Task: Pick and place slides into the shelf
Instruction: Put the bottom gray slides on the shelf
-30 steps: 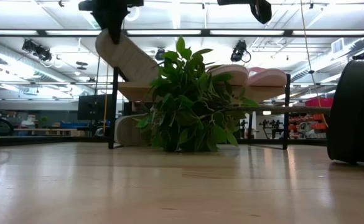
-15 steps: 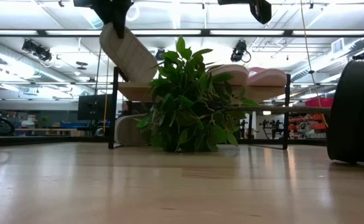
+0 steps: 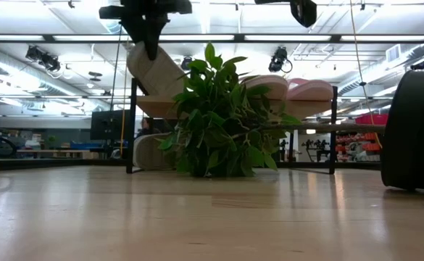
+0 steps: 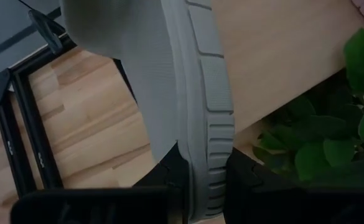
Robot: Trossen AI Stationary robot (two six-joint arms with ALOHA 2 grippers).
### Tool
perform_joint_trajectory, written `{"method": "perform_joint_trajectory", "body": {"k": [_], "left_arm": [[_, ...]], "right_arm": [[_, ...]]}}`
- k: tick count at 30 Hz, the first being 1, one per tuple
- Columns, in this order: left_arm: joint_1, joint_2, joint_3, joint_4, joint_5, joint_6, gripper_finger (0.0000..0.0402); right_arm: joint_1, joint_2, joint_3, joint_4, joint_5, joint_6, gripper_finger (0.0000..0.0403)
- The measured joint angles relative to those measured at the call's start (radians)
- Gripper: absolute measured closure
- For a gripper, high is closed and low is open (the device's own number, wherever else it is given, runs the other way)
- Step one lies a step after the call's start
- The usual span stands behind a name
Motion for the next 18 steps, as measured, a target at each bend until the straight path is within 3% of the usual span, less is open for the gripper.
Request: {"method": "perform_joint_trajectory", "body": {"k": [18], "left_arm": [[0.001,0.03,-0.002,0.062,0.011,-0.038,0.0346]], "right_arm": [[0.005,0.0,0.0,-0.008,0.0,-0.002,0.0391]]}}
